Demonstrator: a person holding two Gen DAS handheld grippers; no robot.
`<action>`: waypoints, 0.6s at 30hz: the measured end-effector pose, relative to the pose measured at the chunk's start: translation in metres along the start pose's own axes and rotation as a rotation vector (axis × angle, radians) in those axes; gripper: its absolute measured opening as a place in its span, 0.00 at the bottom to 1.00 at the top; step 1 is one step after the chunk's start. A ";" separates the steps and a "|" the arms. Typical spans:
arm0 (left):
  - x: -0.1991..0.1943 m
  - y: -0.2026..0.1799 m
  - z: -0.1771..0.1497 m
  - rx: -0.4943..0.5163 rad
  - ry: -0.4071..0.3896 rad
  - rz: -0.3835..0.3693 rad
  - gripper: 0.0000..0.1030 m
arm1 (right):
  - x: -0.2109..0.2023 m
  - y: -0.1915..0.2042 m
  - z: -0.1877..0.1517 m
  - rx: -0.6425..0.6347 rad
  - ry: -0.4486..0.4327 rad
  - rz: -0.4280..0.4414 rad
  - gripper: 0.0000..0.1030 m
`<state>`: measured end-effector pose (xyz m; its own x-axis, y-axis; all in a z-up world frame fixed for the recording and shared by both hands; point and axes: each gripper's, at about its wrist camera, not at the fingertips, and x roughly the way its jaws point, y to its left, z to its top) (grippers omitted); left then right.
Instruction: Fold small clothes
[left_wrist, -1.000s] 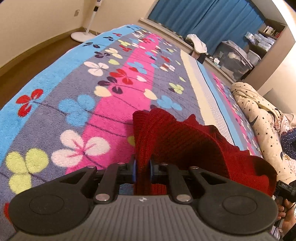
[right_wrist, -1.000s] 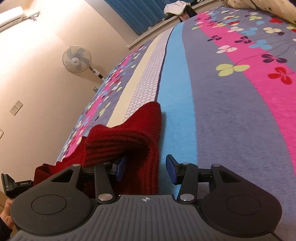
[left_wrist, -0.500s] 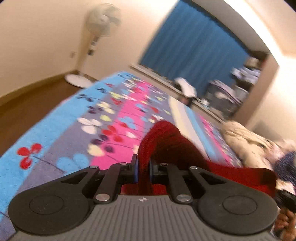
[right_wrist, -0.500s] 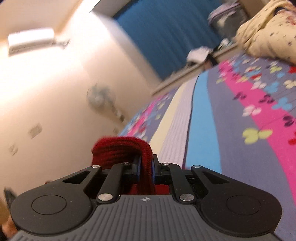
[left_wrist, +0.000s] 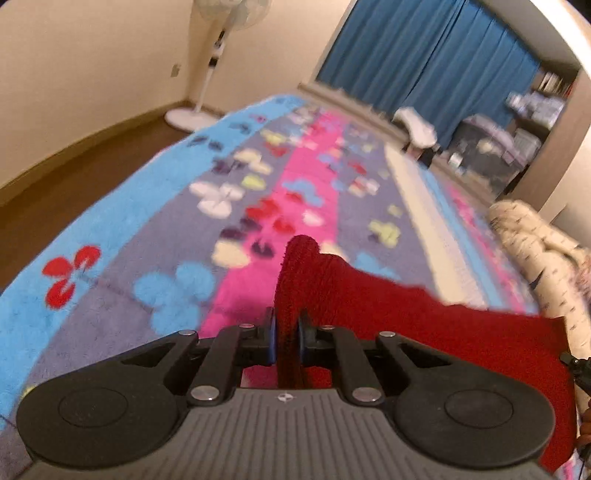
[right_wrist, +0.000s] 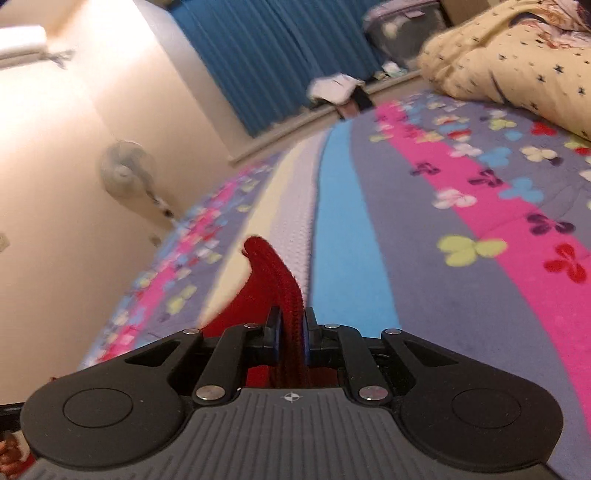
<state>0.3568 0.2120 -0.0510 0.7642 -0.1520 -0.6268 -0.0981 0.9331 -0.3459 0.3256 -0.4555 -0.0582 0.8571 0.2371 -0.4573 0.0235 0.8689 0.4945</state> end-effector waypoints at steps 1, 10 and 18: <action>0.004 0.000 -0.002 0.001 0.024 0.007 0.12 | 0.009 -0.004 -0.005 -0.001 0.049 -0.052 0.11; -0.037 0.009 -0.009 -0.117 0.108 -0.028 0.39 | -0.017 -0.015 -0.011 0.058 0.139 -0.119 0.41; -0.097 -0.001 -0.055 -0.135 0.299 -0.053 0.55 | -0.068 -0.008 -0.047 0.083 0.287 -0.110 0.58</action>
<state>0.2482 0.2079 -0.0282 0.5514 -0.3064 -0.7759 -0.1622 0.8730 -0.4600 0.2429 -0.4577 -0.0658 0.6669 0.2675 -0.6955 0.1598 0.8603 0.4841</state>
